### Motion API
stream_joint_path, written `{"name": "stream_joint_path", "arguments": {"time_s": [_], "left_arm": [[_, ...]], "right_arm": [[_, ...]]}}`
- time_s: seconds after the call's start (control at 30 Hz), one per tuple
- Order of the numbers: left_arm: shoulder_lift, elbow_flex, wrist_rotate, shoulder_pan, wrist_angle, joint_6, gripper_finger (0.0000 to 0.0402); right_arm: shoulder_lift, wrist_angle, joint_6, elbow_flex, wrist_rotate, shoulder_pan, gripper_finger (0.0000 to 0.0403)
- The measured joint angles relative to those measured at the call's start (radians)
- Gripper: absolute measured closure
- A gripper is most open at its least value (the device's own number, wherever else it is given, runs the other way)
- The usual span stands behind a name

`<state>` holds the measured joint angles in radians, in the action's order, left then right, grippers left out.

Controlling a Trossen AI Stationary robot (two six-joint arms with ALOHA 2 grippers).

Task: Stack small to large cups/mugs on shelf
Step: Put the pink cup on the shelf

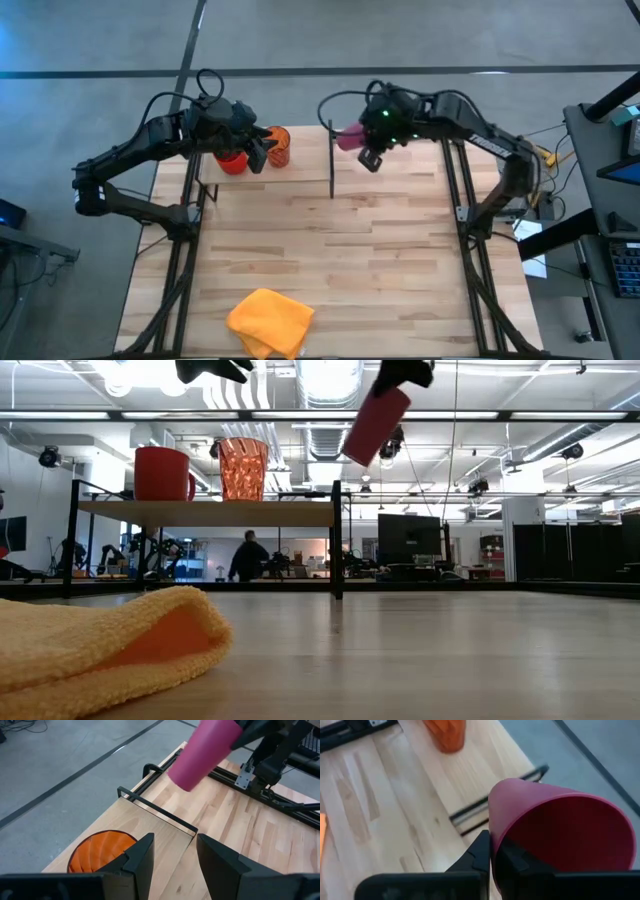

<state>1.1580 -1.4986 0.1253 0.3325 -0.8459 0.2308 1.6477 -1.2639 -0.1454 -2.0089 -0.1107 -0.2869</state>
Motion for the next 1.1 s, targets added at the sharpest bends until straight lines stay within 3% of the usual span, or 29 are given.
{"name": "stream_joint_path", "arguments": {"time_s": [0.4,0.67,1.1], "left_arm": [[0.0,0.029,0.038,0.0,-0.005,0.066,0.0267],[0.029,0.104,0.08,0.0,-0.012,0.114,0.0267],[0.168,0.119,0.04,-0.023,0.193,0.099,0.0267]], "right_arm": [[0.306,-0.064,0.085,-0.346,0.074,0.017,0.0394],[0.375,-0.07,0.101,-0.34,0.096,0.017,0.0394],[0.383,-0.037,0.097,-0.34,0.119,0.019,0.0394]]}}
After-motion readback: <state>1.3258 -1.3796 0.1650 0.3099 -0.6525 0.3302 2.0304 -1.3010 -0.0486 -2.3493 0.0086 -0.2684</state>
